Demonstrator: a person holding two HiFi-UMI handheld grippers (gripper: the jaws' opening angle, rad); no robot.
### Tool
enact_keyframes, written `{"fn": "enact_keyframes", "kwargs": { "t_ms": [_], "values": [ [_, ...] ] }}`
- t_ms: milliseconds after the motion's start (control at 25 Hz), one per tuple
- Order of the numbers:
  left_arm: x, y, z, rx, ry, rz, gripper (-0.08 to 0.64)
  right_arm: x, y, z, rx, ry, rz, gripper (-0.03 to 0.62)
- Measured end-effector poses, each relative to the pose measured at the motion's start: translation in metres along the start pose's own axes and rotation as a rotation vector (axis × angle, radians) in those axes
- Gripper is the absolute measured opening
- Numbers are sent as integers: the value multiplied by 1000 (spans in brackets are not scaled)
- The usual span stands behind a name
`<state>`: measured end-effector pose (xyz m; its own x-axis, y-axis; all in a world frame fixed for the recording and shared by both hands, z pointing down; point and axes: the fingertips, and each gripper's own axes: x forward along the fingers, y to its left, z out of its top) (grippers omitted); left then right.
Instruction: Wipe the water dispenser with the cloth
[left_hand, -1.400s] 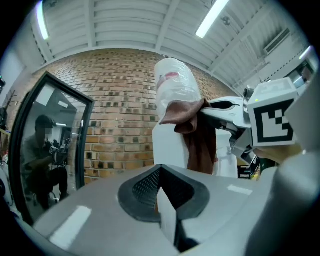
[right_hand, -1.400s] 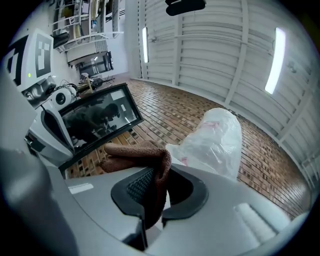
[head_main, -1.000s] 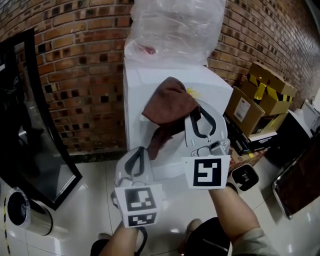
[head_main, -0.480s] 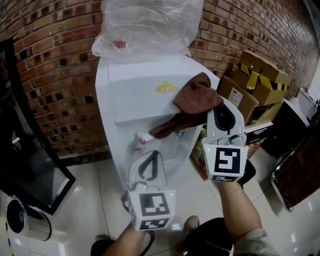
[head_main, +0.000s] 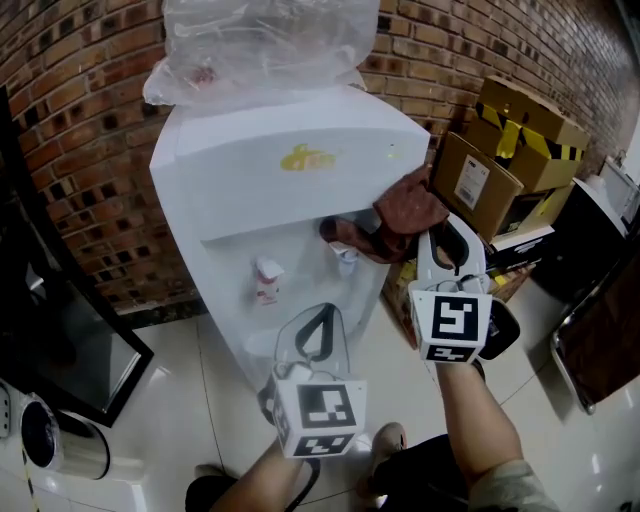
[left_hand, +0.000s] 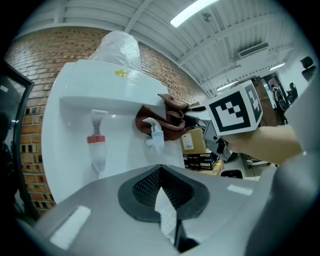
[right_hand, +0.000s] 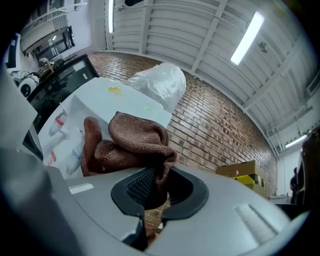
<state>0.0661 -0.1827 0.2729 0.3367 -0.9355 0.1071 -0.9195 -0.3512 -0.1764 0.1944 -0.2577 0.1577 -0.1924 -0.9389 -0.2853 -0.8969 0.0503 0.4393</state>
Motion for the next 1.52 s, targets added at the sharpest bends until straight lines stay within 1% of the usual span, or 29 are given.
{"fn": "enact_keyframes", "kwargs": {
  "t_ms": [120, 280, 520, 600, 680, 760, 800, 960, 1040, 1120, 1200, 1320, 1520],
  "values": [
    [3, -1, -6, 6, 16, 2, 0, 2, 2, -11, 20, 19, 5, 50],
    [3, 2, -10, 15, 27, 8, 0, 3, 4, -17, 34, 34, 6, 50],
    [-13, 16, -9, 26, 30, 31, 0, -7, 13, -24, 47, 83, 9, 49],
    [-23, 23, -8, 36, 31, 43, 0, -19, 15, -15, 62, 64, 3, 51],
    [-36, 35, -6, 44, 27, 69, 0, -34, 25, 7, 82, 9, 11, 51],
    [-50, 54, -5, 50, 19, 107, 0, -50, 46, 36, 100, -62, 51, 51],
    [-58, 65, -5, 52, 16, 130, 0, -59, 61, 51, 106, -99, 85, 51],
    [-92, 111, -15, 36, 20, 228, 0, -87, 139, 103, 104, -236, 266, 51],
    [-110, 131, -23, 18, 29, 267, 0, -94, 172, 121, 83, -264, 328, 51],
    [-125, 146, -26, 9, 30, 298, 0, -95, 197, 131, 48, -264, 368, 51],
    [-136, 159, -26, 7, 27, 323, 0, -89, 215, 136, 43, -254, 380, 51],
    [-145, 175, -30, -4, 30, 349, 0, -72, 234, 131, 69, -206, 364, 51],
    [-149, 187, -40, -9, 52, 357, 0, -57, 256, 113, 80, -136, 332, 51]
  ]
}}
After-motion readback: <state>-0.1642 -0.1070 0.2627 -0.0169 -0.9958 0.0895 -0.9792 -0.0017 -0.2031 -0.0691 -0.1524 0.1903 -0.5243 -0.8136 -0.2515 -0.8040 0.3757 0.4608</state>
